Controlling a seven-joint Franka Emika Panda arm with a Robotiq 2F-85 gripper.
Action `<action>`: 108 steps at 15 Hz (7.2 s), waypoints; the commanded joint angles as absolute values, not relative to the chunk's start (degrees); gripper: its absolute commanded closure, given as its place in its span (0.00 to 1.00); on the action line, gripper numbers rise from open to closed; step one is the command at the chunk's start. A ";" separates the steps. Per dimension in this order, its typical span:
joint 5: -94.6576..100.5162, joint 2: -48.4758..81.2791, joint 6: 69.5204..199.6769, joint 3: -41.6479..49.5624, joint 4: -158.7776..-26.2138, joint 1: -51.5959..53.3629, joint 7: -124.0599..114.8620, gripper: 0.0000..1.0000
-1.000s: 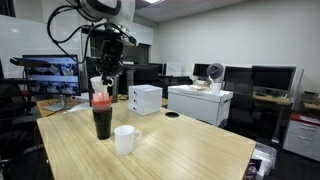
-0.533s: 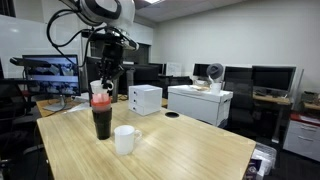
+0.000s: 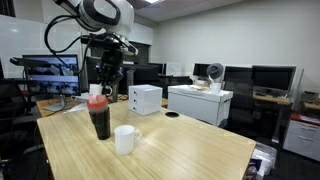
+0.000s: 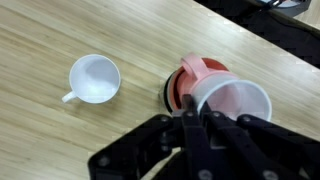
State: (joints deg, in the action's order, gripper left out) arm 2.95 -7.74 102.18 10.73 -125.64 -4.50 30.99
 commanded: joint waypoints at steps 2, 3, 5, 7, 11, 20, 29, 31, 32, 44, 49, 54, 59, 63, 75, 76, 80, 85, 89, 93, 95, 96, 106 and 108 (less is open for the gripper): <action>3.68 -8.26 104.89 10.09 -127.71 -5.14 30.24 0.94; 3.69 -8.46 105.62 10.10 -127.95 -5.16 30.13 0.94; 3.73 -8.92 107.97 10.05 -128.52 -5.17 29.73 0.94; 3.59 -9.44 111.22 10.03 -129.32 -5.15 29.44 0.95; 2.90 -9.89 112.24 10.22 -130.00 -5.13 29.45 0.95; 3.40 -10.35 111.01 10.04 -130.97 -5.01 28.88 0.41; 4.39 -10.55 111.94 10.04 -132.68 -5.35 27.01 0.00; 4.83 -10.66 113.69 10.07 -133.16 -5.45 26.27 0.00; 5.32 -10.72 114.92 10.04 -133.58 -5.51 25.66 0.00; 6.48 -11.03 119.35 10.21 -136.08 -5.99 23.52 0.28; 4.95 -10.91 119.48 10.72 -135.96 -6.09 23.33 0.54; 3.58 -10.99 119.46 11.45 -135.42 -6.24 22.82 0.88; 2.89 -11.34 119.44 11.69 -135.35 -6.20 21.99 0.94; 3.03 -11.49 119.15 11.60 -135.26 -6.14 22.00 0.94; 3.52 -12.62 116.25 10.69 -132.26 -5.77 21.97 0.94; 3.46 -12.66 116.02 10.65 -131.80 -5.76 21.91 0.94; 3.51 -12.98 114.91 10.43 -129.73 -5.60 21.95 0.94; 3.31 -13.39 113.37 10.09 -126.80 -5.23 22.12 0.94; 3.08 -13.26 111.92 9.88 -124.78 -5.18 22.06 0.94; 2.86 -12.60 111.51 10.00 -123.16 -5.34 21.69 0.94; 3.04 -11.45 112.05 10.44 -121.92 -5.94 20.11 0.94; 3.06 -11.07 112.24 10.72 -121.45 -6.22 19.38 0.94; 4.22 -5.93 114.58 17.52 -119.47 -14.79 6.71 0.94; 4.17 -5.11 114.86 18.89 -120.14 -16.55 4.59 0.94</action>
